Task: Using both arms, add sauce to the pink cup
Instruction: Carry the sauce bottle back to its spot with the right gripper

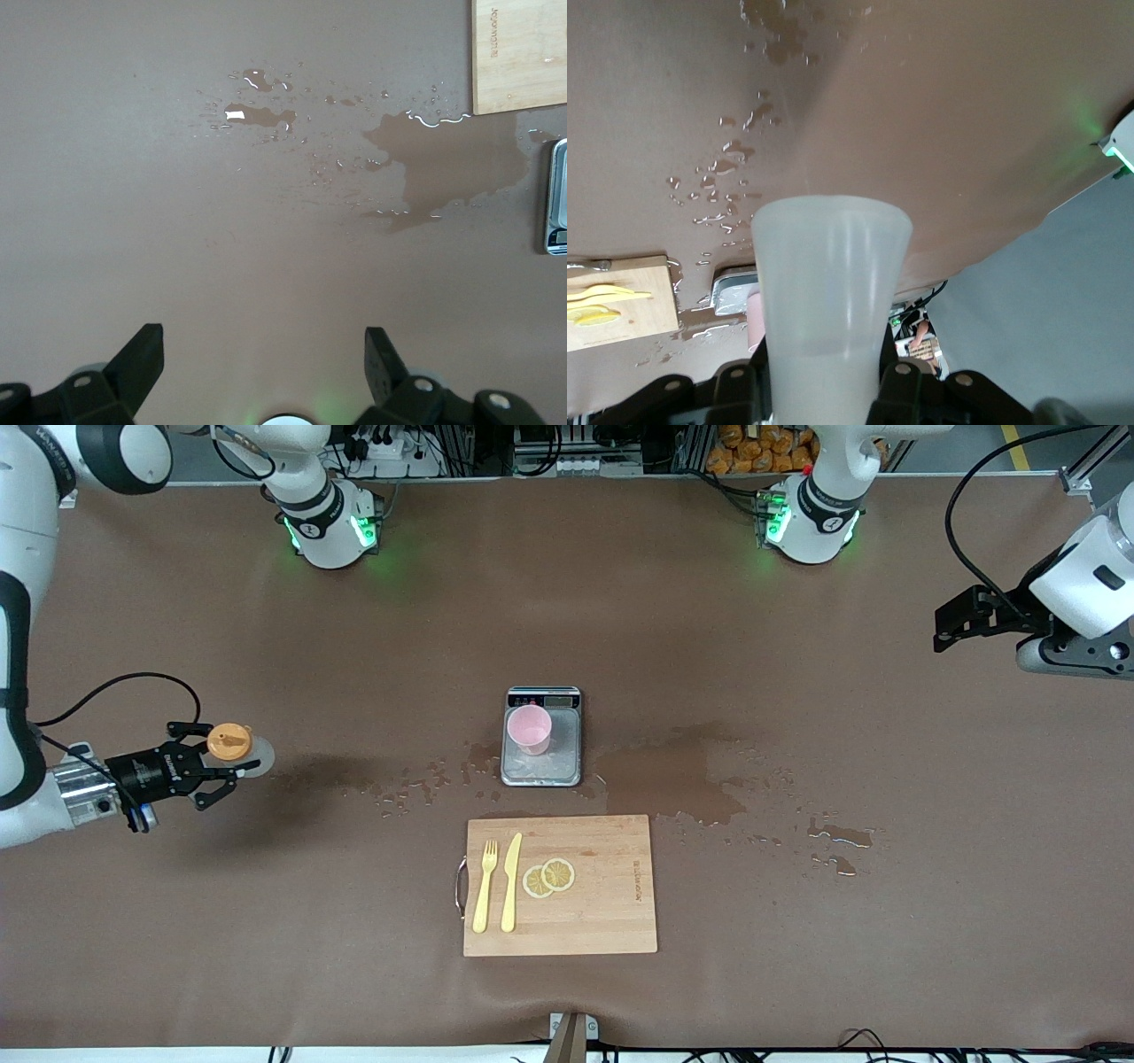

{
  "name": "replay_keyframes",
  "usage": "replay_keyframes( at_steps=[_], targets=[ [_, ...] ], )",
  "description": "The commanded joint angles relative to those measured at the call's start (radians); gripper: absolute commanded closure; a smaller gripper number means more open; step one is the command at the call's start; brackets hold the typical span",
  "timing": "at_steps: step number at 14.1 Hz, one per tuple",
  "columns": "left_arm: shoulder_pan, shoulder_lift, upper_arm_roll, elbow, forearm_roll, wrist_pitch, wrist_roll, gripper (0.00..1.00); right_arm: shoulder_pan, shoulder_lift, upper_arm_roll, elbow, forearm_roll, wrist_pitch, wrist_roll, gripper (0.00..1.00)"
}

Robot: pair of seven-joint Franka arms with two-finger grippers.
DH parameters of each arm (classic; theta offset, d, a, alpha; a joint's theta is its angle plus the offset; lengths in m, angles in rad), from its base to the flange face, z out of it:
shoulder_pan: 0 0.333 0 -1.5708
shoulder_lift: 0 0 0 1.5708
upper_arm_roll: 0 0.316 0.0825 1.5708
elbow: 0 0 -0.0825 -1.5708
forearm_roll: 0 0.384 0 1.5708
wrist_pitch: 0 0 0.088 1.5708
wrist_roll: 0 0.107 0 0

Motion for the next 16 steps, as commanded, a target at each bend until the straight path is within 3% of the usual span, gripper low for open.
replay_keyframes(
  at_steps=[1, 6, 14, 16],
  targets=[
    [0.017, 0.005, -0.003, 0.008, -0.010, 0.002, 0.010, 0.00, -0.067, 0.059, 0.016, -0.005, 0.056, -0.007, -0.115, 0.55],
    [0.047, 0.006, -0.003, 0.011, -0.036, 0.002, 0.001, 0.00, -0.133, 0.181, 0.016, -0.002, 0.078, 0.034, -0.306, 0.52],
    [0.038, 0.006, -0.009, 0.009, -0.038, 0.002, 0.004, 0.00, -0.181, 0.245, 0.016, -0.002, 0.080, 0.068, -0.413, 0.52],
    [0.044, 0.006, -0.009, 0.009, -0.039, 0.002, 0.010, 0.00, -0.181, 0.249, 0.016, -0.002, 0.080, 0.081, -0.418, 0.47]
  ],
)
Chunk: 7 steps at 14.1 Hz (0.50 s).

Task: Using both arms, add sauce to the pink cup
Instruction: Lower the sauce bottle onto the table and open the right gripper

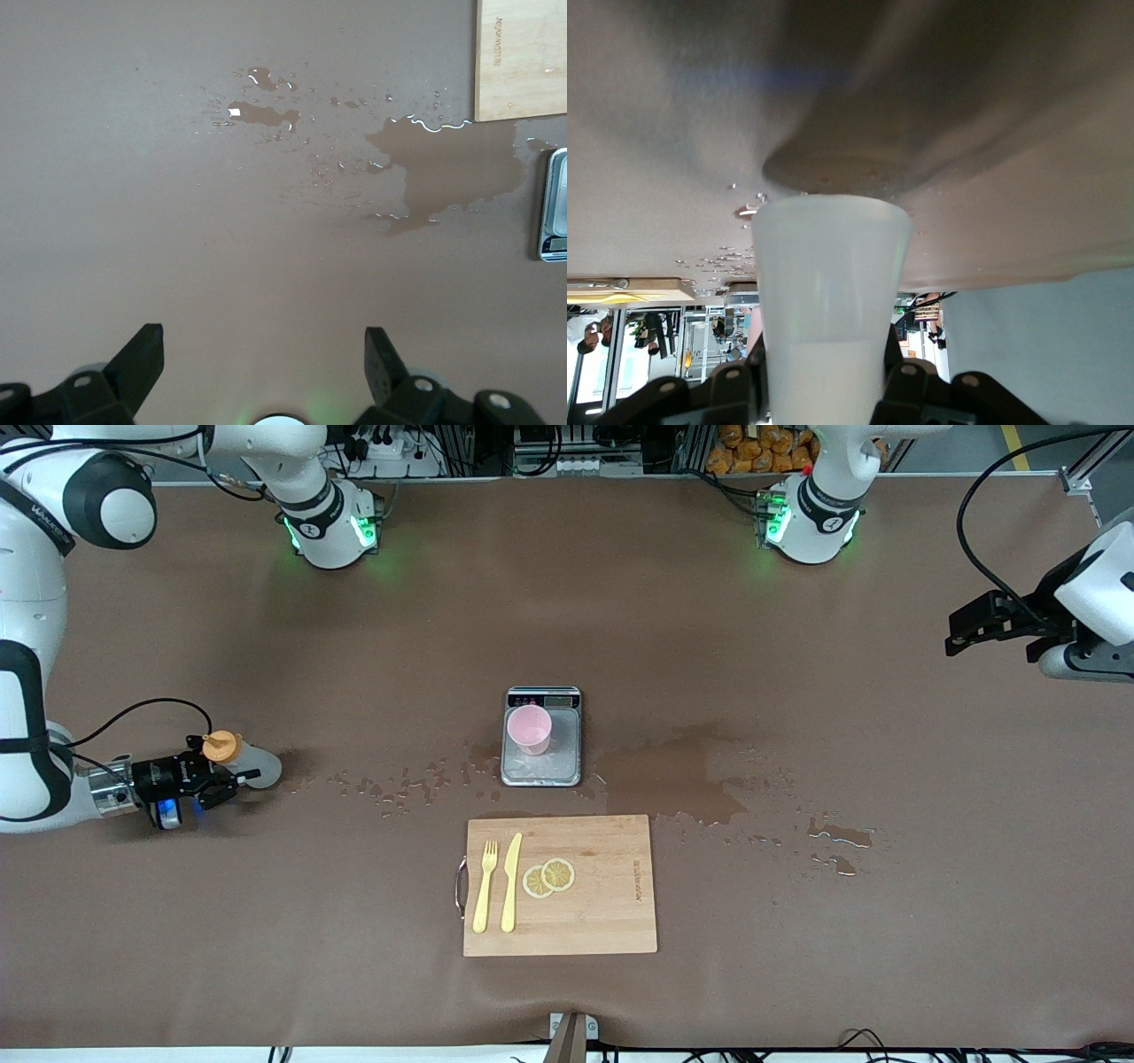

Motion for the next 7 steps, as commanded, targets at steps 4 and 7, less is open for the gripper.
replay_keyframes(
  at_steps=[4, 7],
  targets=[
    [0.005, 0.003, -0.002, 0.010, -0.021, 0.001, 0.010, 0.00, -0.027, 0.033, 0.017, 0.014, 0.022, 0.004, -0.052, 0.31],
    [0.010, 0.003, -0.002, 0.008, -0.022, 0.001, 0.014, 0.00, -0.029, 0.033, 0.017, 0.018, 0.020, 0.003, -0.038, 0.00]
  ],
)
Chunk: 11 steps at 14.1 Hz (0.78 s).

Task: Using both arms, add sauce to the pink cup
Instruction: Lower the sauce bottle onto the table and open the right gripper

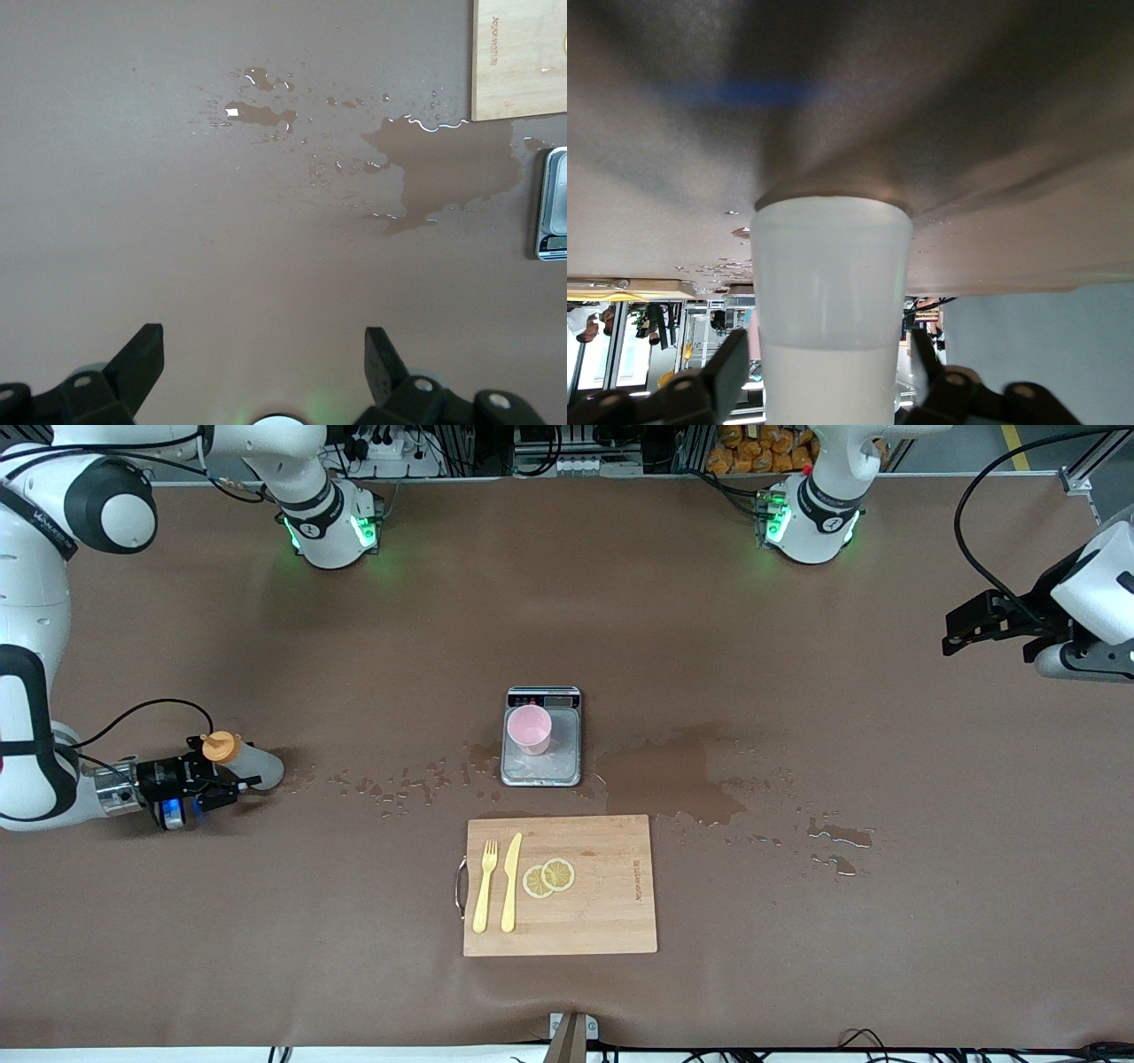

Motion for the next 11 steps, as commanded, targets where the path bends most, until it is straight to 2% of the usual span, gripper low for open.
replay_keyframes(
  at_steps=[1, 8, 11],
  targets=[
    [0.011, 0.003, 0.001, 0.008, -0.019, 0.001, 0.019, 0.00, -0.024, 0.015, 0.017, 0.021, 0.015, -0.008, 0.002, 0.00],
    [-0.007, 0.003, -0.006, 0.007, -0.019, 0.001, 0.007, 0.00, -0.016, -0.043, 0.013, 0.090, -0.002, -0.034, 0.094, 0.00],
    [-0.009, 0.003, -0.006, 0.007, -0.019, 0.001, 0.007, 0.00, -0.012, -0.068, 0.014, 0.171, -0.086, -0.077, 0.100, 0.00]
  ],
)
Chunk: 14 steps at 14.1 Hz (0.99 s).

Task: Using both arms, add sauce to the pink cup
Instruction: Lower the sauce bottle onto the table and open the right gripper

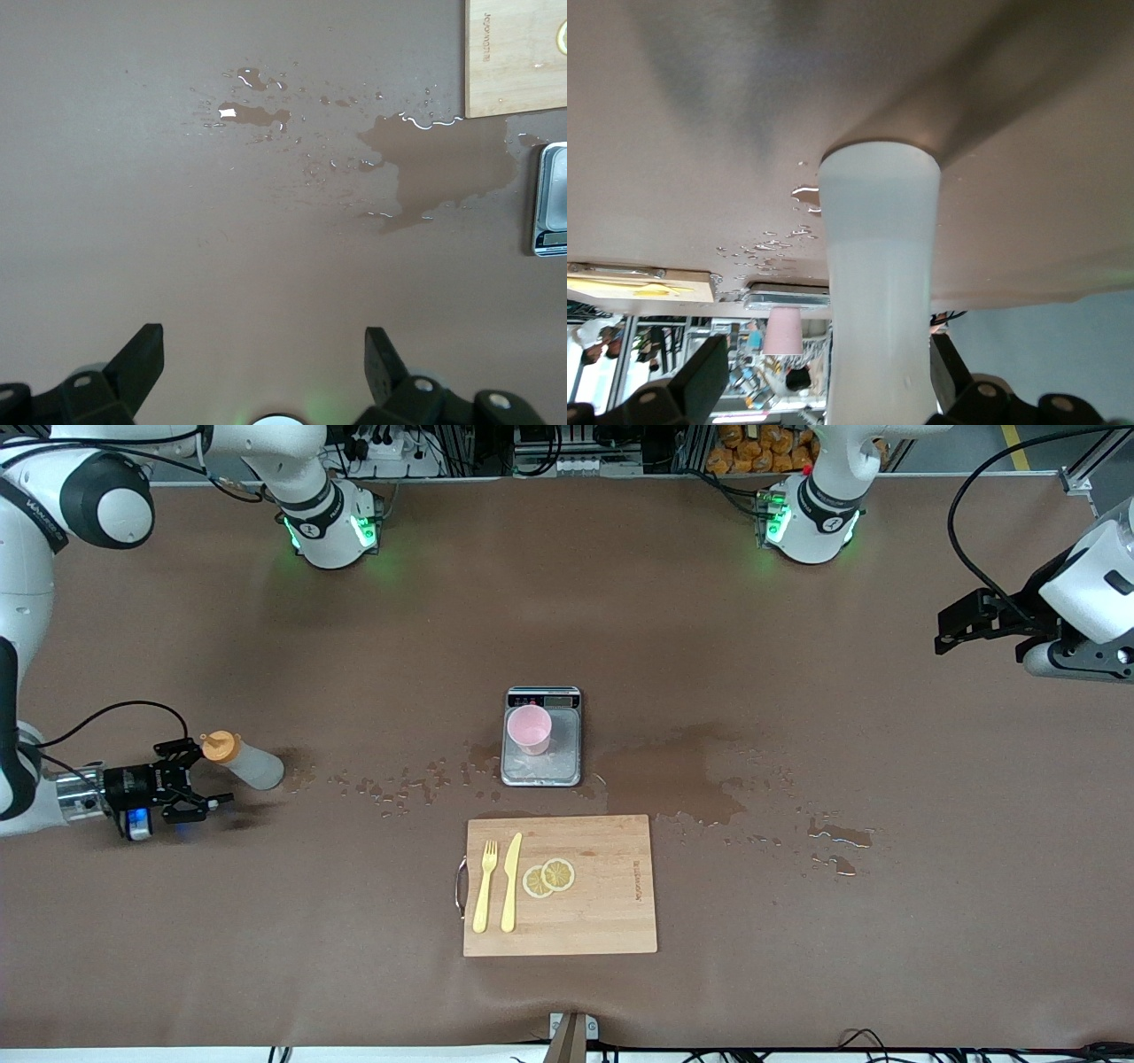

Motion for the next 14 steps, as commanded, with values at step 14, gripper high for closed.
replay_keyframes(
  at_steps=[14],
  targets=[
    [0.004, 0.009, -0.012, 0.007, -0.014, -0.002, 0.002, 0.00, 0.243, -0.333, 0.024, 0.163, -0.365, -0.109, 0.069, 0.00]
  ],
)
